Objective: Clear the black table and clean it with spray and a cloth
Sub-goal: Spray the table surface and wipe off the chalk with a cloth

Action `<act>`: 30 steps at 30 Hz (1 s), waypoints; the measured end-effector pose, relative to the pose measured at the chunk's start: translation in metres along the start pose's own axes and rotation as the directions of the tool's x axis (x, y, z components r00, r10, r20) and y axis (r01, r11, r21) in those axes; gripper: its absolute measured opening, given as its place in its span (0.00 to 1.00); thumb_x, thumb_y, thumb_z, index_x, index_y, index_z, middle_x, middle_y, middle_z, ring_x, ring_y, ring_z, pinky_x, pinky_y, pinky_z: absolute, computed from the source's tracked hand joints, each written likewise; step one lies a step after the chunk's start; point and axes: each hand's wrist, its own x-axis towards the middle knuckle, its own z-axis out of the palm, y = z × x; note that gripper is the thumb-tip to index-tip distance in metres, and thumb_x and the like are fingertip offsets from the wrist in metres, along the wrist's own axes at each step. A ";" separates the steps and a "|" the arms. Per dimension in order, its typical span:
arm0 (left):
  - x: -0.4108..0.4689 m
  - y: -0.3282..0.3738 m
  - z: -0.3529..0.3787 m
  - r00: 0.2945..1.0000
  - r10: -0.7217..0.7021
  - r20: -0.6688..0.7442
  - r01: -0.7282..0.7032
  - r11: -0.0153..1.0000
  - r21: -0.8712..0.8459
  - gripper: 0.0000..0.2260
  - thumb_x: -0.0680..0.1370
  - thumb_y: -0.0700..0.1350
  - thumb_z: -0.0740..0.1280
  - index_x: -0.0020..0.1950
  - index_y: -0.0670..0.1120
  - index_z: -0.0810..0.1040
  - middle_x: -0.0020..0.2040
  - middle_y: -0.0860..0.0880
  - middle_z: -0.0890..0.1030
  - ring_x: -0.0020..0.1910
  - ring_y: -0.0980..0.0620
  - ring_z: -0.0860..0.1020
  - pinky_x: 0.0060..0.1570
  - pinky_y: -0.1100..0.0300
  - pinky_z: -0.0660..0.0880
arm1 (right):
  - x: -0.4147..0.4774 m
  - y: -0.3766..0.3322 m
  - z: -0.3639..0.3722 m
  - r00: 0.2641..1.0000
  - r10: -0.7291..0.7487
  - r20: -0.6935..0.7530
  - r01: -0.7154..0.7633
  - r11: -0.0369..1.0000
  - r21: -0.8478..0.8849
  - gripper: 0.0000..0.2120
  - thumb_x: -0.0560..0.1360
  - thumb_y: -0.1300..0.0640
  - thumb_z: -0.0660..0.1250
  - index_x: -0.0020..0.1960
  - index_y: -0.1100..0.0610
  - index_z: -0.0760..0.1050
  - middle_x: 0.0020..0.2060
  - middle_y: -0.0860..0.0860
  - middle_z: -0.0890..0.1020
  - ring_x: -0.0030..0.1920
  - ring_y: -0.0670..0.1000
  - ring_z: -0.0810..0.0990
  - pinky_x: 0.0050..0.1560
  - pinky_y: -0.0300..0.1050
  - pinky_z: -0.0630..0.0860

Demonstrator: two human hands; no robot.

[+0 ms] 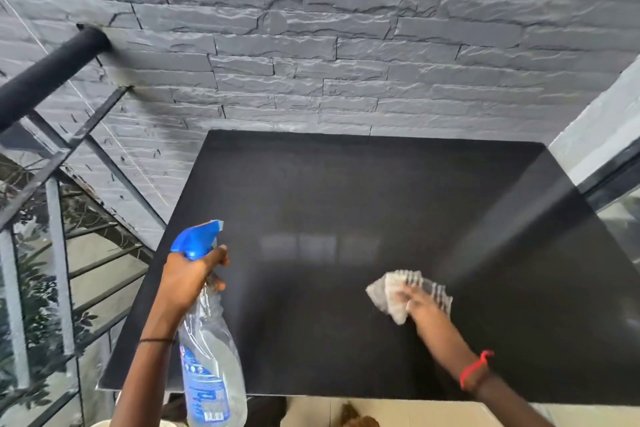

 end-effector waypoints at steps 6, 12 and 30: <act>0.014 -0.001 0.000 0.999 -0.021 -0.029 0.020 1.000 -0.021 0.04 0.75 0.36 0.68 0.41 0.41 0.76 0.35 0.44 0.79 0.17 0.51 0.72 0.20 0.66 0.70 | 0.161 -0.009 0.011 0.939 0.279 0.203 -0.322 0.919 0.229 0.17 0.73 0.67 0.57 0.58 0.62 0.78 0.57 0.59 0.79 0.61 0.60 0.75 0.67 0.38 0.64; 0.043 0.013 0.004 0.998 -0.021 -0.053 0.022 1.000 0.018 0.04 0.75 0.36 0.67 0.41 0.40 0.76 0.35 0.44 0.78 0.17 0.52 0.72 0.19 0.68 0.68 | 0.170 -0.083 0.080 0.953 0.034 0.301 -0.101 0.972 0.211 0.20 0.72 0.58 0.55 0.61 0.55 0.75 0.59 0.46 0.76 0.63 0.47 0.73 0.73 0.39 0.57; 0.146 0.040 0.050 0.996 -0.013 -0.089 0.014 1.000 0.006 0.05 0.74 0.39 0.69 0.38 0.44 0.77 0.37 0.45 0.80 0.18 0.50 0.73 0.24 0.63 0.71 | 0.327 0.013 0.045 0.949 0.269 0.166 -0.308 0.907 0.288 0.20 0.71 0.61 0.55 0.60 0.60 0.76 0.59 0.57 0.78 0.60 0.50 0.75 0.67 0.43 0.65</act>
